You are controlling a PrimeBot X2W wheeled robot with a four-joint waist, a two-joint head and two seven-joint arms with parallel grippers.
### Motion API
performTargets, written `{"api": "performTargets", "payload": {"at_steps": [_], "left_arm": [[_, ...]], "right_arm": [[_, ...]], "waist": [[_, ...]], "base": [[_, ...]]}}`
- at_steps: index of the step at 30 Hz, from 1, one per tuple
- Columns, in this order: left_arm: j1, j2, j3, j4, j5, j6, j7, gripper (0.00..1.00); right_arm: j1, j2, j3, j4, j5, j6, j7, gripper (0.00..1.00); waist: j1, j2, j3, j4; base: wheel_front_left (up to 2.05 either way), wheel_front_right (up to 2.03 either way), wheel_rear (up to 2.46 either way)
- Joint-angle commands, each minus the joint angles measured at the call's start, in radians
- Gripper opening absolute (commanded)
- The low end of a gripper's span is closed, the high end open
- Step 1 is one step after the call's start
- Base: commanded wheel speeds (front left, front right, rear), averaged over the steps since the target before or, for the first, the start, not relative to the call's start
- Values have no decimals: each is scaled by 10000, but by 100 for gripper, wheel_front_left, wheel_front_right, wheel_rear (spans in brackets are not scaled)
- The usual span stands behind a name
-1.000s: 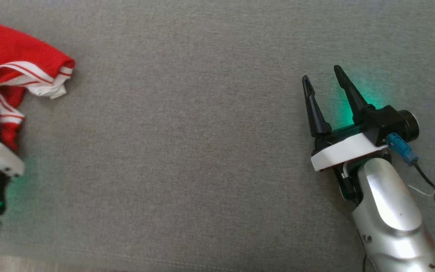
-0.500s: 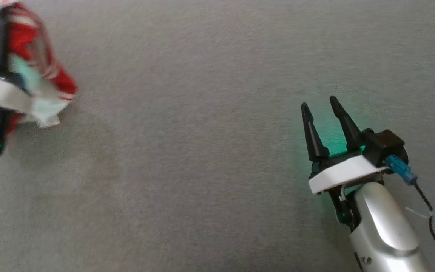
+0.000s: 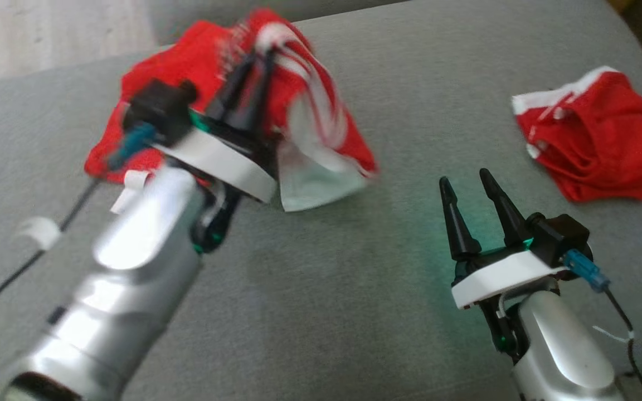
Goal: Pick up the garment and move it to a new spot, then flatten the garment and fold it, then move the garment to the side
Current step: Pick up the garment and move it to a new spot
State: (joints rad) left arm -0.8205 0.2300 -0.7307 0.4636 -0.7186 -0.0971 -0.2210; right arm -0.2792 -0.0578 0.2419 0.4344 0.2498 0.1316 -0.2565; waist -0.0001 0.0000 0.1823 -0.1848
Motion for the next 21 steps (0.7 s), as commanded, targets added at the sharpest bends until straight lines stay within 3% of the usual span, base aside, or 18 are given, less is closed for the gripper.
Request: {"api": "performTargets", "payload": {"at_steps": [1,2,4,8,16,21], "left_arm": [[-452,175,231,9,115,77,-103,81],[-387,-22,204,291,154,194,-156,100],[-200,-282,196,871,226,384,-250,100],[478,-272,603,1766,516,836,-392,100],[3406,410,2931,664,1793,1549,-405,100],[5890,317,4598,-581,2866,1799,-406,100]], "right_arm": [[-101,76,181,-257,82,-9,-53,100],[-100,76,167,-248,87,-9,-53,100],[-89,76,126,-225,75,-9,-53,100],[26,76,-198,-176,-4,-9,-53,100],[409,76,-760,-97,-155,-9,-53,100],[804,76,-942,60,-230,-9,-53,100]], "waist": [[1,0,-10,-279],[1,0,5,-318],[1,0,20,-367],[1,0,-58,-119],[1,0,-450,716],[1,0,-872,1061]], "base": [[0,0,0],[0,0,0],[0,0,0],[0,0,0],[0,0,0],[0,0,0]]}}
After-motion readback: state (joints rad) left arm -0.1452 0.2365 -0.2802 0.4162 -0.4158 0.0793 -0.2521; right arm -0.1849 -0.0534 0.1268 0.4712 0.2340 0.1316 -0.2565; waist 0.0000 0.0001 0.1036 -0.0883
